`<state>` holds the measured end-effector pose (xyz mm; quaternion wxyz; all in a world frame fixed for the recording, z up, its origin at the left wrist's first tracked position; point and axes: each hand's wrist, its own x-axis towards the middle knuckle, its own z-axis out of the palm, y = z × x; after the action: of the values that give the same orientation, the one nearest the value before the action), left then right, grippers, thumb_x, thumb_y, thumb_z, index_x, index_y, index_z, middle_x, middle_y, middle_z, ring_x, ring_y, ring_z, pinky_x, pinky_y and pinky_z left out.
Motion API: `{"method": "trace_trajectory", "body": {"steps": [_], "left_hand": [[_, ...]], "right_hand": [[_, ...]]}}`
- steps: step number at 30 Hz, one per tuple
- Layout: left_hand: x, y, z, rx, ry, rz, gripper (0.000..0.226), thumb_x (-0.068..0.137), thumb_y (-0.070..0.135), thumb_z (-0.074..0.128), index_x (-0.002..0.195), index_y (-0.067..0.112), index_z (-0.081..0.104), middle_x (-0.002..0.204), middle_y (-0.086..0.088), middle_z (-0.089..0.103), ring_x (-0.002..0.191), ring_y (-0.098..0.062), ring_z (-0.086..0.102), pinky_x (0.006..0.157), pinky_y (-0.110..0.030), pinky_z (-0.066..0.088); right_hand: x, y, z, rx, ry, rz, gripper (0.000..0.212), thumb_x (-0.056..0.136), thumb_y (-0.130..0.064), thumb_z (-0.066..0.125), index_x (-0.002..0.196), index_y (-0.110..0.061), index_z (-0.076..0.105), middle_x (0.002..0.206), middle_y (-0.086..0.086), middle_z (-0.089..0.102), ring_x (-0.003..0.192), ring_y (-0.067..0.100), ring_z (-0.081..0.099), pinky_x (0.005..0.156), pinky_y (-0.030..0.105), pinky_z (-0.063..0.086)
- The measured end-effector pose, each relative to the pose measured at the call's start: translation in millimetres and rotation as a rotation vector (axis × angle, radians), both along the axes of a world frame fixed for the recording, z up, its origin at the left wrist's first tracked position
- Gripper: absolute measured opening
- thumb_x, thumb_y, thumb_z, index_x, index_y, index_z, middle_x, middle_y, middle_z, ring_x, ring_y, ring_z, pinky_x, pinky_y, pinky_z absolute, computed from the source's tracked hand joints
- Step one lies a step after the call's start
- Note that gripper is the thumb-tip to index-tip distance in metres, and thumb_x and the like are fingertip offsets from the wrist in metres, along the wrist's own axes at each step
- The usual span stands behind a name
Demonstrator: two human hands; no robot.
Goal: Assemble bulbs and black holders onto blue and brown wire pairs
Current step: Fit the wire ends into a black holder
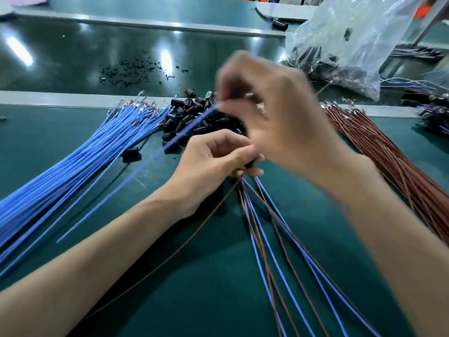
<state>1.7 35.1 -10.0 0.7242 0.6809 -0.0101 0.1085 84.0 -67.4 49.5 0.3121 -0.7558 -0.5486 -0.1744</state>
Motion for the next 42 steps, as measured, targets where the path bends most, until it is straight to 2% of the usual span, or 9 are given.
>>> {"method": "trace_trajectory", "body": {"steps": [6,13,16,18,20,22,24,28,42], "left_hand": [[1,15,5,-0.255,0.146,-0.241,0.008,0.078,0.019,0.070,0.070,0.019,0.068,0.075,-0.003,0.072,0.083,-0.025,0.072,0.064,-0.023,0.056],[-2,18,1,-0.168,0.169,-0.441,0.021,0.068,0.029,0.079,0.079,0.014,0.070,0.081,-0.013,0.072,0.091,-0.028,0.071,0.078,-0.030,0.056],[0,17,-3,-0.134,0.147,-0.384,0.026,0.063,0.033,0.083,0.078,0.015,0.071,0.086,-0.012,0.073,0.091,-0.025,0.071,0.084,-0.033,0.057],[0,16,-3,-0.130,0.115,-0.325,0.023,0.063,0.033,0.082,0.076,0.018,0.072,0.086,-0.010,0.074,0.089,-0.023,0.071,0.090,-0.036,0.054],[0,14,-1,-0.197,0.073,-0.261,0.014,0.064,0.025,0.077,0.074,0.016,0.071,0.082,-0.009,0.074,0.086,-0.021,0.071,0.086,-0.030,0.056],[0,13,-1,-0.204,0.041,-0.202,0.012,0.065,0.024,0.072,0.073,0.016,0.071,0.079,-0.006,0.073,0.084,-0.019,0.071,0.086,-0.031,0.055],[-1,10,0,-0.217,0.020,-0.186,0.010,0.066,0.025,0.070,0.072,0.017,0.071,0.078,-0.006,0.074,0.090,-0.021,0.071,0.082,-0.031,0.056],[-3,1,0,-0.260,-0.006,-0.207,0.010,0.067,0.022,0.069,0.074,0.015,0.070,0.080,-0.009,0.074,0.103,-0.026,0.067,0.078,-0.029,0.056],[-3,-3,3,-0.270,-0.027,-0.062,0.019,0.070,0.018,0.064,0.082,0.003,0.060,0.076,-0.007,0.073,0.089,-0.025,0.071,0.069,-0.033,0.058]], "right_hand": [[7,-86,-27,0.125,0.273,-0.279,0.012,0.084,-0.013,0.067,0.081,-0.005,0.058,0.076,-0.003,0.053,0.070,0.018,0.053,0.071,0.035,0.049],[13,-87,-56,0.277,0.208,-0.565,0.011,0.086,-0.008,0.069,0.091,-0.001,0.061,0.094,0.004,0.048,0.077,-0.010,0.052,0.075,0.004,0.039],[7,-83,-61,0.293,0.252,-0.660,0.022,0.086,-0.013,0.070,0.102,-0.003,0.060,0.107,0.006,0.044,0.082,0.016,0.063,0.077,0.012,0.045],[-3,-77,-59,0.300,0.168,-0.673,0.016,0.088,-0.019,0.067,0.094,-0.005,0.062,0.100,0.004,0.051,0.066,0.013,0.057,0.069,0.014,0.038],[-11,-71,-57,0.250,0.157,-0.539,0.023,0.089,-0.023,0.062,0.074,-0.006,0.064,0.072,0.000,0.058,0.052,0.009,0.045,0.058,0.017,0.032],[-22,-66,-57,0.126,0.415,-0.281,0.035,0.090,-0.029,0.060,0.063,-0.008,0.066,0.051,0.003,0.053,0.047,0.015,0.044,0.050,0.025,0.033],[-30,-63,-54,0.011,0.726,-0.093,0.033,0.089,-0.036,0.060,0.068,-0.013,0.071,0.056,0.017,0.056,0.050,0.026,0.048,0.050,0.038,0.037],[-36,-59,-54,0.053,1.087,0.094,0.016,0.082,-0.029,0.066,0.068,-0.026,0.071,0.060,0.001,0.053,0.051,0.005,0.042,0.050,0.013,0.034],[-35,-57,-56,0.151,1.154,0.097,0.011,0.086,-0.016,0.067,0.077,-0.022,0.070,0.064,-0.005,0.063,0.051,0.008,0.054,0.049,0.015,0.041]]}}
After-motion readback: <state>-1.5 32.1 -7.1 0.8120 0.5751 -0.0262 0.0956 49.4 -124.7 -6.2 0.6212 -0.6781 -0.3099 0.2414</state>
